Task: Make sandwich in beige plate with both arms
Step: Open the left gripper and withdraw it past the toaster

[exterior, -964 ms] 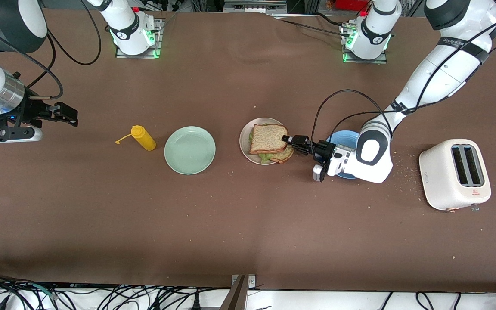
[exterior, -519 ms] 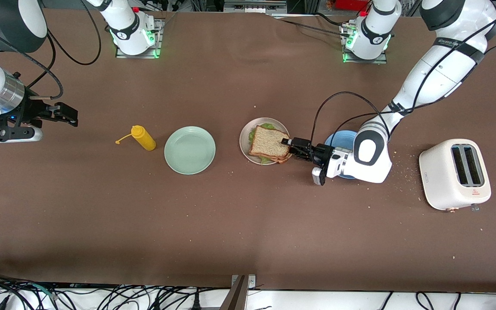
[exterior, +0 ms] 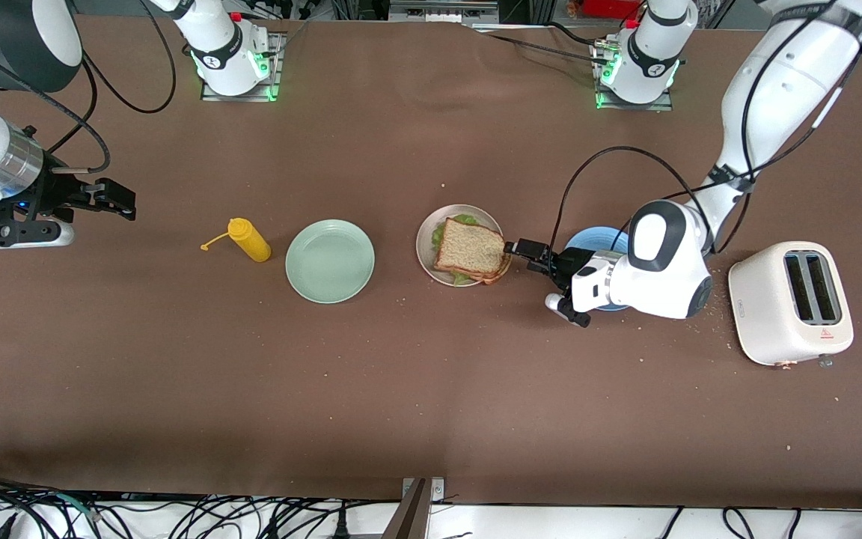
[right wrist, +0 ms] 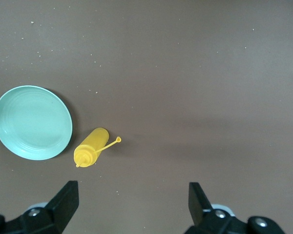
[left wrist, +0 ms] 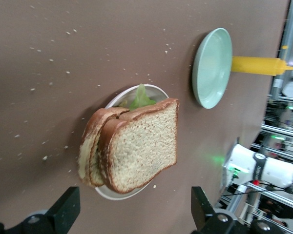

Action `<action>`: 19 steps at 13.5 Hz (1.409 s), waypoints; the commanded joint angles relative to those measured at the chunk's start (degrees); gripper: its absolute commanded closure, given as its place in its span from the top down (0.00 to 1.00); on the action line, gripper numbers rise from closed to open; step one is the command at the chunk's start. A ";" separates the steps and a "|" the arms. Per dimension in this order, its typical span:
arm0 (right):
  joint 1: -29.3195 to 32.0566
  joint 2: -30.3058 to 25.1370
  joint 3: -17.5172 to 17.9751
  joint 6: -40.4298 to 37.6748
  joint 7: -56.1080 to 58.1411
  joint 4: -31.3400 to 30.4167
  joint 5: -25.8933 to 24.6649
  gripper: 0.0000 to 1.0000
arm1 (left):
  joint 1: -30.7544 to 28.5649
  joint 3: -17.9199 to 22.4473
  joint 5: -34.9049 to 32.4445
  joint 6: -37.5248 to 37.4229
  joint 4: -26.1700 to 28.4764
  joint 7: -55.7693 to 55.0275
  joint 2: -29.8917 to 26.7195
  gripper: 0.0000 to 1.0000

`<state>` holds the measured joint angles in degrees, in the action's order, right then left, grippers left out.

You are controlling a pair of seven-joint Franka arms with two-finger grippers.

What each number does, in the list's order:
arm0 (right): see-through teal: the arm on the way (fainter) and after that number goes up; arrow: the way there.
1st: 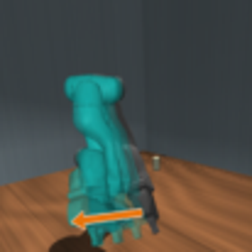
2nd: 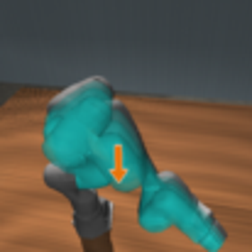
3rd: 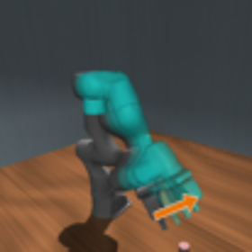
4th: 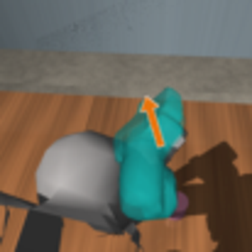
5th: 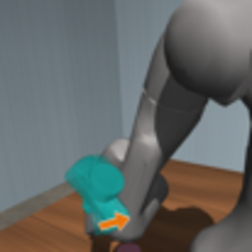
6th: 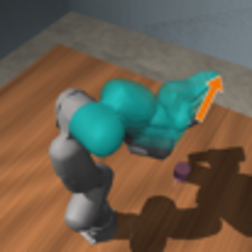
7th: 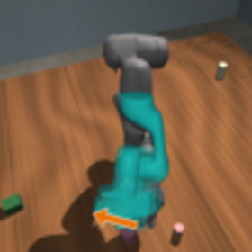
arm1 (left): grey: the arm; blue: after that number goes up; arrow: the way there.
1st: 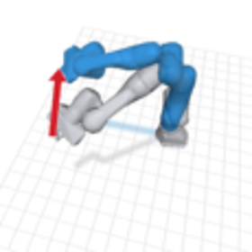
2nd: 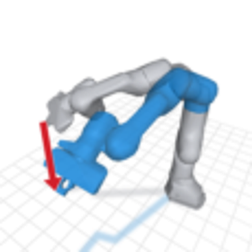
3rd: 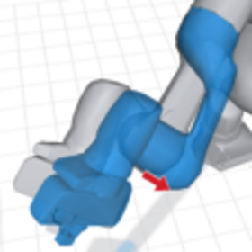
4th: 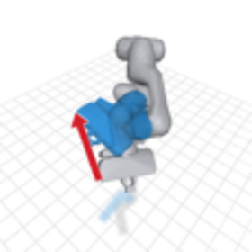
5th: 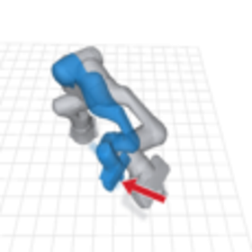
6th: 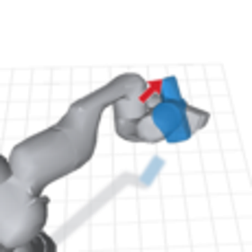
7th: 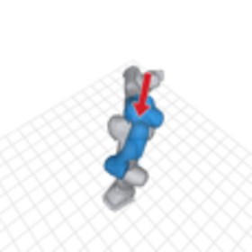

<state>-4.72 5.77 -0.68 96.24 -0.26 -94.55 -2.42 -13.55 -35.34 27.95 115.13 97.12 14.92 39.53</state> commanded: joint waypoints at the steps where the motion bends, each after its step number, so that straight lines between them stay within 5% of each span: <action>1: -0.20 -0.41 -0.03 0.62 -0.71 -0.73 0.48 1.00 | 0.63 1.15 -8.93 -2.62 0.87 -9.53 -7.69 1.00; 9: -0.20 -0.23 -0.03 0.62 -0.71 -0.73 0.48 1.00 | -6.48 2.03 -34.43 -11.23 0.70 -18.35 -25.44 1.00; 14: -0.20 -0.23 -0.03 0.62 -0.71 -0.73 0.48 1.00 | -3.78 2.20 -37.71 -29.44 -16.25 -18.61 -26.60 1.00; 15: -0.20 -0.23 -0.03 0.71 -0.71 -0.73 0.48 1.00 | -2.72 3.68 -37.27 -29.44 -16.70 -18.70 -27.30 1.00; 19: -0.20 -0.23 -0.03 0.71 -0.71 -0.73 0.48 1.00 | 10.80 22.29 -29.74 -29.17 -14.70 -23.15 -32.92 1.00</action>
<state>-4.74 6.09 -0.67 96.27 -0.25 -94.58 -2.42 -9.23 -20.77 -5.61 86.68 80.98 -4.32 9.59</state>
